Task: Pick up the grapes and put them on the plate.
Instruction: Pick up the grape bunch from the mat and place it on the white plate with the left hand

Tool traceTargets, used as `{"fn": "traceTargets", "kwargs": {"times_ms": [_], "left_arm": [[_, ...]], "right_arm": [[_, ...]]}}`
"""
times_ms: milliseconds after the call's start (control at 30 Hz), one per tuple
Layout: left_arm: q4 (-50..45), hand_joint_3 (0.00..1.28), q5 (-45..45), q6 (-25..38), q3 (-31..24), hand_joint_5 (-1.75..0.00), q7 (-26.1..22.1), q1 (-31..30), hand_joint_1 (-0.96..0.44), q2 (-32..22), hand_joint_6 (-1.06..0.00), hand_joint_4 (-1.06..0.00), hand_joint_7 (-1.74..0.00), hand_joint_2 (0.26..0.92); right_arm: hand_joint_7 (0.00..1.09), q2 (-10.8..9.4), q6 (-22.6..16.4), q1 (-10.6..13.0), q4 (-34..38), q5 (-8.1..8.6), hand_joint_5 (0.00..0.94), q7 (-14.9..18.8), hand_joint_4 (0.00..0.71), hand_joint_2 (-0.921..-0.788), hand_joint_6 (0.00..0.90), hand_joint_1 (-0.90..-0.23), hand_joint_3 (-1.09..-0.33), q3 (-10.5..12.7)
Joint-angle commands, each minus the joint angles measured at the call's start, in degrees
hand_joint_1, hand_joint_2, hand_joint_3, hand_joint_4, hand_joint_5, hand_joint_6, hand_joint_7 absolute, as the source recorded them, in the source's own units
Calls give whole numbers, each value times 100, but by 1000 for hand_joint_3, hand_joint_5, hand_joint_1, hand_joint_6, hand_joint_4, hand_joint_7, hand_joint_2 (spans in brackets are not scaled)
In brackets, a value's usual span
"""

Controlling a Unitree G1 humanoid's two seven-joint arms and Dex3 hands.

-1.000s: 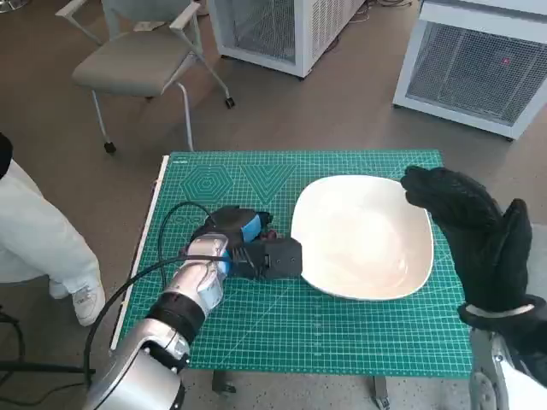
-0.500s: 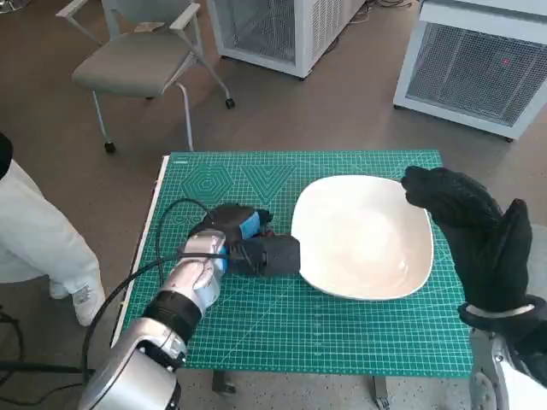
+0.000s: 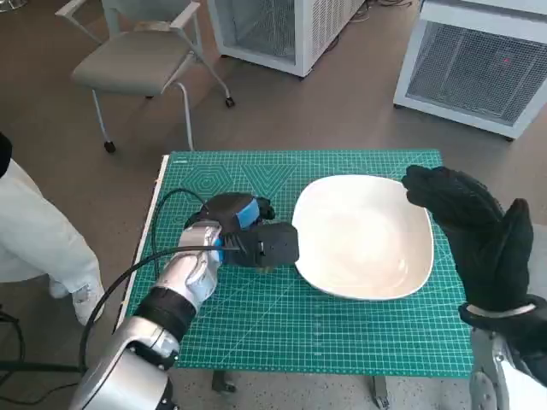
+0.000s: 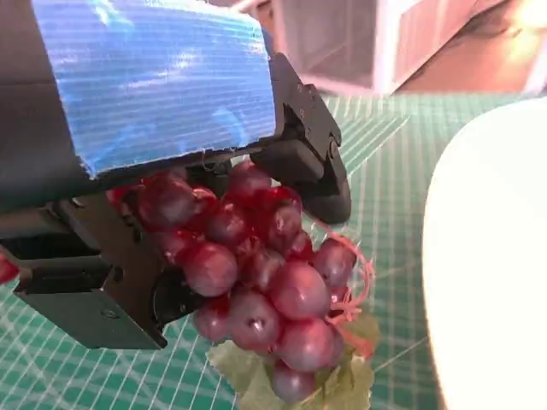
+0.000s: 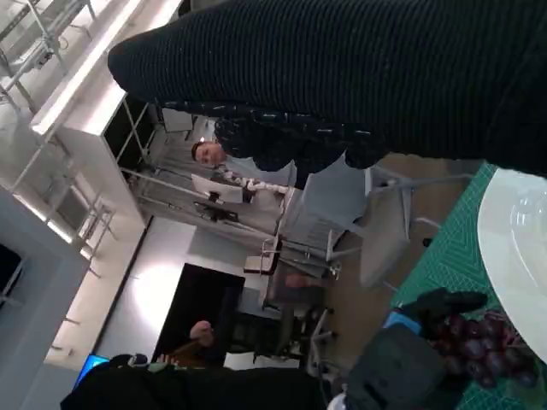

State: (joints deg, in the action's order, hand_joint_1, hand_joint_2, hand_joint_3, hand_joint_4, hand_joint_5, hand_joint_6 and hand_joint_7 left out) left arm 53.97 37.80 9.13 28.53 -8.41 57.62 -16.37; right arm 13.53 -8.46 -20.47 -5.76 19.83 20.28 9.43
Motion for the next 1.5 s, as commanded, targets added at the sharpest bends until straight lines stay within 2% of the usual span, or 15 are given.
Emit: {"fn": "traceTargets", "kwargs": {"times_ms": [33,133,300,533,633,700,833,1000,1200,1500], "left_arm": [[-769,679,16,141,-98,-1504,-212,-182,10,-274,-686,-588,-1094,599],[-1349,626,37,282,-154,-1399,-380,-314,5,-413,-627,-591,-1237,637],[-2233,539,85,519,-245,-1342,-632,-518,3,-602,-591,-583,-1294,694],[-3235,482,170,813,-357,-1331,-923,-704,2,-783,-578,-573,-1301,731],[-3499,455,185,886,-403,-1395,-988,-742,3,-826,-616,-582,-1169,739],[-3584,426,190,908,-430,-1434,-1000,-748,4,-835,-653,-599,-1057,746],[-3628,389,193,896,-484,-1410,-970,-742,3,-823,-682,-643,-991,751],[-3635,340,197,885,-533,-1347,-937,-734,2,-800,-700,-692,-968,762],[-3586,245,226,867,-525,-1310,-902,-706,2,-761,-688,-711,-967,811],[-3447,219,246,908,-433,-1313,-961,-534,3,-541,-703,-711,-941,823]], "right_arm": [[858,2,78,90,29,-41,309,-38,314,-921,138,-542,-582,15],[857,-8,72,85,38,-43,309,-44,314,-921,139,-542,-581,17],[855,-21,60,72,63,-55,308,-54,316,-921,141,-543,-579,20],[853,-38,52,57,64,-67,305,-75,318,-921,144,-543,-578,14],[852,-45,45,48,76,-62,305,-76,318,-921,145,-544,-578,11],[851,-52,39,47,79,-65,304,-80,319,-921,145,-545,-578,5],[850,-60,31,46,75,-72,303,-88,320,-921,146,-545,-577,-4],[849,-65,30,51,61,-67,301,-92,320,-921,147,-545,-577,-7],[848,-65,11,66,53,-65,300,-86,322,-921,148,-544,-577,-5],[846,-31,-13,92,56,-39,297,-50,324,-921,150,-543,-576,28]]}}
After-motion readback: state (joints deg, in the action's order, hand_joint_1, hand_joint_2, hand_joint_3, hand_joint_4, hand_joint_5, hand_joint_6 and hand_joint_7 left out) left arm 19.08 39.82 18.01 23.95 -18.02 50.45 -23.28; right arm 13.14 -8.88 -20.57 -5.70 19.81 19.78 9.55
